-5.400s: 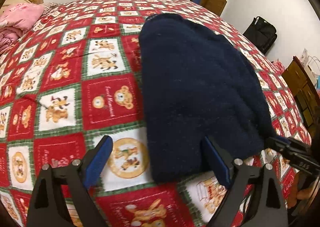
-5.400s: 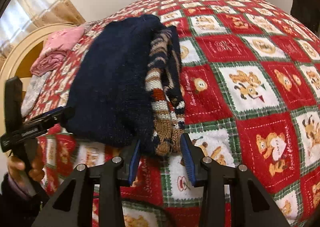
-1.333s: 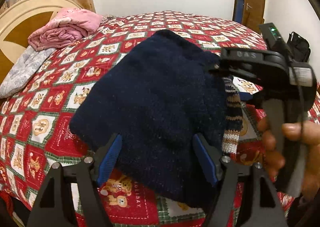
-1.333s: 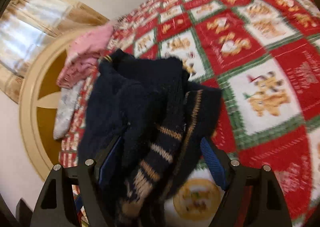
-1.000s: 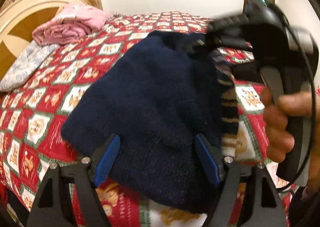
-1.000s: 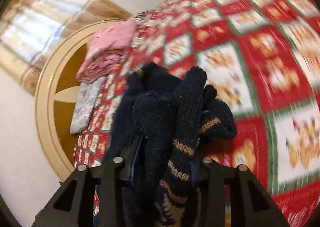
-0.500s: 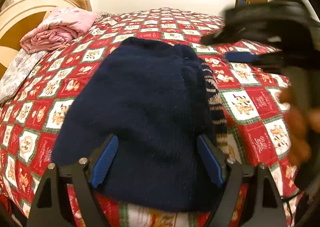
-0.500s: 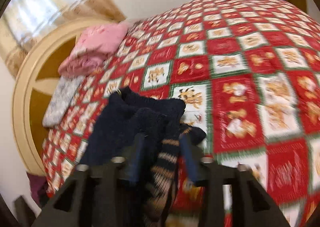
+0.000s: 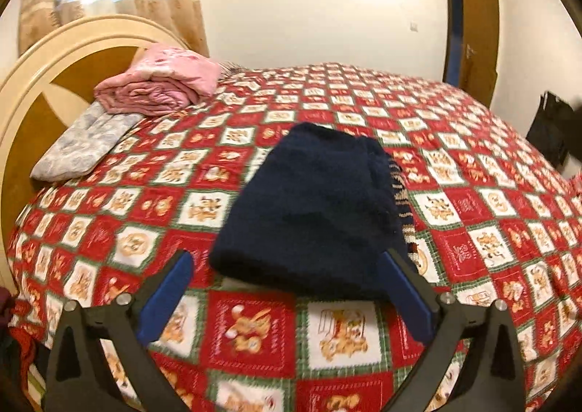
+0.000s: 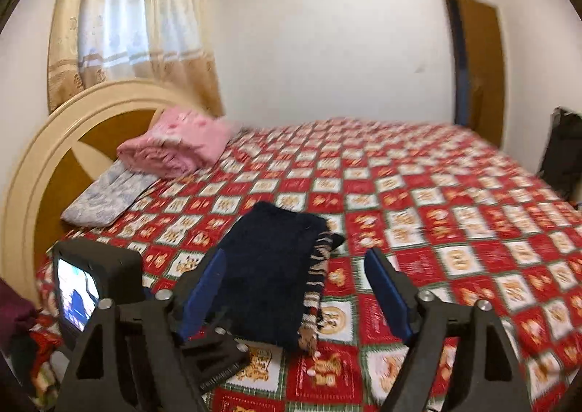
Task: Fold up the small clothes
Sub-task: 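Open both grippers and lift them away from the folded sweater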
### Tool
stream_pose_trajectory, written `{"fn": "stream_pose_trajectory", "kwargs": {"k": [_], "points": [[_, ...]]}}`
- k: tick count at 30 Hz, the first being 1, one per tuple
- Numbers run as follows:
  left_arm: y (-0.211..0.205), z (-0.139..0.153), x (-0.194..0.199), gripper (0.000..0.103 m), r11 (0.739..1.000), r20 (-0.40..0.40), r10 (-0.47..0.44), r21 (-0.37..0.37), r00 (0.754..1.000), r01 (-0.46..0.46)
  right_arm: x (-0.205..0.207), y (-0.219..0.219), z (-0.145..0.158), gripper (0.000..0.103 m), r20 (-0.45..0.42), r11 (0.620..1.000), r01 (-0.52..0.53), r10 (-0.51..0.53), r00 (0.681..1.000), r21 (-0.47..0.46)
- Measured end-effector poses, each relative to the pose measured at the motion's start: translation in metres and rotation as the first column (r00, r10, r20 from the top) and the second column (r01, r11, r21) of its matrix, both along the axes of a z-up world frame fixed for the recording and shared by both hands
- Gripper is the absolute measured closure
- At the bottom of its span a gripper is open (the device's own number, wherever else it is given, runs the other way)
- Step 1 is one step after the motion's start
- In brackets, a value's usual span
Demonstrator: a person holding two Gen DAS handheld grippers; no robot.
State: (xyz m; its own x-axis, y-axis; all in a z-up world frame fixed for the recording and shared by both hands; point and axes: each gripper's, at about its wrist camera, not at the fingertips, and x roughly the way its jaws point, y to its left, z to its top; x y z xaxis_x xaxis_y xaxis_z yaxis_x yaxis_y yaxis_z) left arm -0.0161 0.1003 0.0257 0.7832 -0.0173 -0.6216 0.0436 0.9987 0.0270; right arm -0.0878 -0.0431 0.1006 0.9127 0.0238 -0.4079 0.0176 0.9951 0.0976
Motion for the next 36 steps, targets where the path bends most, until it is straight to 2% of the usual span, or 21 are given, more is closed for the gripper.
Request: {"fn": "stream_pose_trajectory", "kwargs": {"k": [6,10,13,17,20,22,26,28,31,34,36], "points": [[0.019,0.009,-0.03,0.0,0.999,0.047,0.042,0.028,0.998,-0.044,-0.039,0.014,-0.004,0.022,-0.005,0.999,0.0,0.0,1.0,0.047],[0.028,0.007,-0.046,0.0,0.999,0.04,0.037,0.002,0.998,-0.038,-0.055,0.024,-0.009,0.022,-0.018,1.0,-0.008,0.008,1.0,0.019],[0.034,-0.003,-0.056,0.0,0.999,-0.005,0.034,-0.018,0.999,-0.034,-0.061,0.025,-0.021,0.022,-0.074,1.0,0.007,-0.006,0.997,0.007],[0.034,-0.021,-0.07,0.0,1.0,-0.067,0.012,-0.016,0.998,-0.013,-0.061,0.022,-0.049,0.022,-0.236,0.999,0.042,-0.044,0.971,-0.01],[0.036,-0.02,-0.093,0.0,1.0,-0.04,-0.001,-0.01,0.999,0.0,-0.076,0.019,-0.062,0.022,-0.297,0.999,0.052,-0.046,0.954,0.011],[0.038,-0.014,-0.107,0.0,1.0,-0.009,-0.009,-0.007,1.0,0.009,-0.089,0.02,-0.061,0.022,-0.303,0.998,0.054,-0.048,0.952,0.012],[0.048,0.01,-0.137,0.0,1.0,0.092,-0.015,0.009,0.996,0.014,-0.123,0.034,-0.035,0.022,-0.231,0.997,0.051,-0.063,0.971,-0.058],[0.055,0.025,-0.149,0.0,1.0,0.146,-0.023,0.003,0.989,0.023,-0.14,0.041,-0.015,0.022,-0.159,0.993,0.057,-0.073,0.985,-0.101],[0.059,0.044,-0.162,0.0,1.0,0.206,-0.01,0.007,0.978,0.009,-0.17,0.052,0.018,0.022,-0.005,0.982,0.076,-0.079,0.997,-0.175],[0.06,0.061,-0.176,0.0,1.0,0.271,0.008,-0.004,0.962,-0.007,-0.202,0.059,0.042,0.02,0.169,0.966,0.111,-0.072,0.983,-0.232],[0.06,0.07,-0.184,0.0,1.0,0.297,0.018,-0.027,0.955,-0.011,-0.223,0.064,0.05,0.012,0.276,0.957,0.126,-0.052,0.96,-0.26]]}}
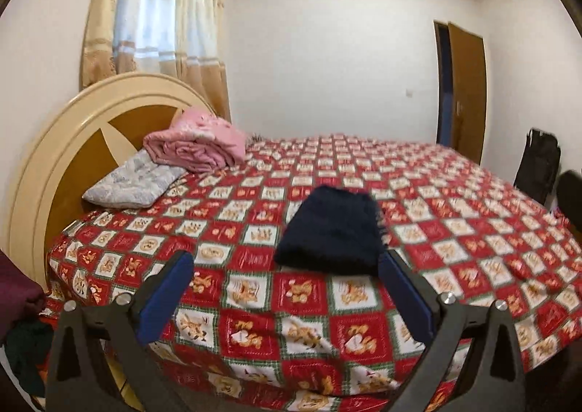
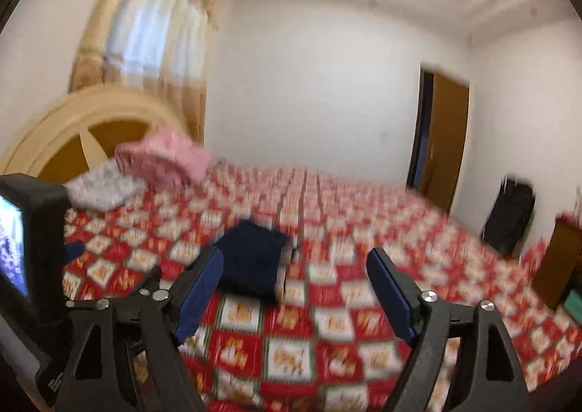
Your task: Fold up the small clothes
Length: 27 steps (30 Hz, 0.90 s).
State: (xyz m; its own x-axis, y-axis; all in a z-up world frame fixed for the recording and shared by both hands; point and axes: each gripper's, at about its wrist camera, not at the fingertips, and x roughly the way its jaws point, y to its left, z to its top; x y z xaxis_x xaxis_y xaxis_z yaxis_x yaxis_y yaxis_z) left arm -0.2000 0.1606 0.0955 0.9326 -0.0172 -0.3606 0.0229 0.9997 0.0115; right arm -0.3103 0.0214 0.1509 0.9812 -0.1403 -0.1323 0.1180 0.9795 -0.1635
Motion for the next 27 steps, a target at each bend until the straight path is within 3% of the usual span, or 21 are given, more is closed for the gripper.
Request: {"fn": "stream_pose_trajectory", "kwargs": {"k": [4,7,13,20,27], "points": [[-0.004,0.008,-0.011,0.0,1.0,0.025,0.003,-0.024,1.0,-0.003,-0.025,0.009,0.003,0.009,0.137,0.997,0.01,-0.001,0.991,-0.07],[-0.012,0.011,-0.02,0.0,1.0,0.048,0.029,0.006,0.998,-0.029,-0.032,0.009,0.003,0.009,0.17,0.998,-0.004,0.014,0.985,-0.063],[-0.023,0.012,-0.041,0.0,1.0,0.1,0.006,-0.013,0.995,-0.005,-0.019,-0.01,0.003,0.009,0.097,0.999,-0.017,0.012,0.995,0.052],[-0.042,0.006,-0.04,0.0,0.998,0.08,-0.019,0.06,0.997,0.014,-0.001,-0.034,-0.009,0.009,-0.033,0.98,0.001,0.006,0.999,0.199],[-0.035,0.002,-0.035,0.0,0.999,0.043,0.009,0.038,0.999,-0.01,-0.001,-0.033,-0.019,0.009,-0.063,0.975,-0.004,0.019,0.998,0.221]]}}
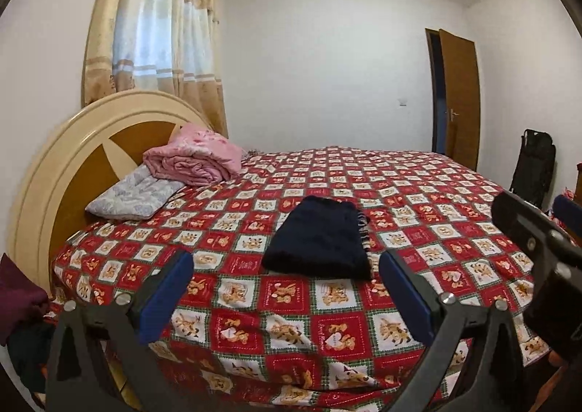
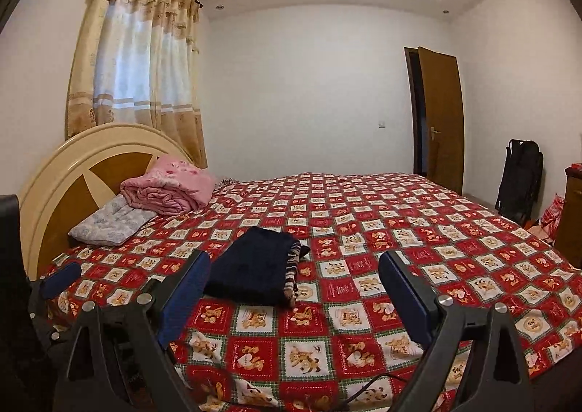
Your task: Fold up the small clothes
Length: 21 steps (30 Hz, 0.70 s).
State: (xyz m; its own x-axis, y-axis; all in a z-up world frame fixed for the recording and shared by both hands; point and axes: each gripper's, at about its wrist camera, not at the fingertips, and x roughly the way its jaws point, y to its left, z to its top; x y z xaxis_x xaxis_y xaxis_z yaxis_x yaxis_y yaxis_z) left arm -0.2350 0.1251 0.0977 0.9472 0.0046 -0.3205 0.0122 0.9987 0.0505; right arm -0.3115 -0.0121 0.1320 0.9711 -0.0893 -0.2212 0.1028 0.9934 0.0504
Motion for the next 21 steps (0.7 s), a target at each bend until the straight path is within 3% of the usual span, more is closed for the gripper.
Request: {"fn": "stream_pose_trajectory", "kwargs": {"k": [21], "points": [[-0.004,-0.0052,0.0043,0.0,1.0,-0.039,-0.003,0.019,0.999,0.003,0.0058,-0.0026,-0.0066,0.009,-0.013,1.0,-0.002,0.002,1.0,0.016]]}}
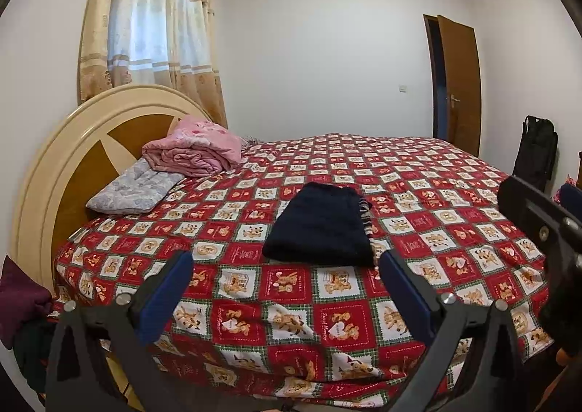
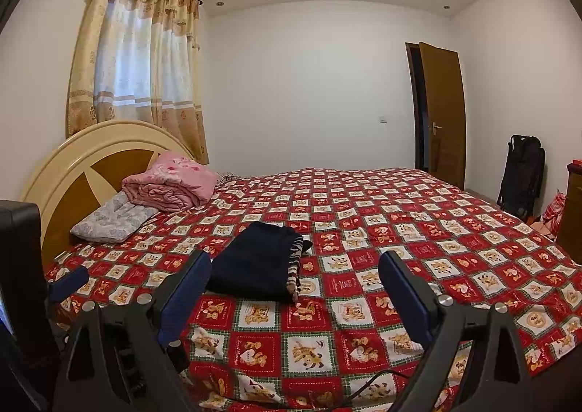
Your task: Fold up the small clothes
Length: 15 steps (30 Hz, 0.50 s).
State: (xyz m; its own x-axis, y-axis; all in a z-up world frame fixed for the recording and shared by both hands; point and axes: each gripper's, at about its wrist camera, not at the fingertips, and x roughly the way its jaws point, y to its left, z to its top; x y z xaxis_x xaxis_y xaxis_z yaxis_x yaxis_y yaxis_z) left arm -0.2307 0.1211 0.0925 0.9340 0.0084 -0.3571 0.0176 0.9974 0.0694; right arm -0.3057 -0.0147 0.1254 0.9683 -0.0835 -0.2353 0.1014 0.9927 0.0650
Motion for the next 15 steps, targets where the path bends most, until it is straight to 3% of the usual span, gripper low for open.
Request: {"fn": "stream_pose_trajectory", "kwargs": {"k": [15], "points": [[0.0026,-0.0016,0.0018,0.0,1.0,-0.004,-0.012,0.001,1.0,0.012,-0.0012,0.0008,-0.0019,0.009,-0.007,1.0,-0.001,0.001,1.0,0.006]]}}
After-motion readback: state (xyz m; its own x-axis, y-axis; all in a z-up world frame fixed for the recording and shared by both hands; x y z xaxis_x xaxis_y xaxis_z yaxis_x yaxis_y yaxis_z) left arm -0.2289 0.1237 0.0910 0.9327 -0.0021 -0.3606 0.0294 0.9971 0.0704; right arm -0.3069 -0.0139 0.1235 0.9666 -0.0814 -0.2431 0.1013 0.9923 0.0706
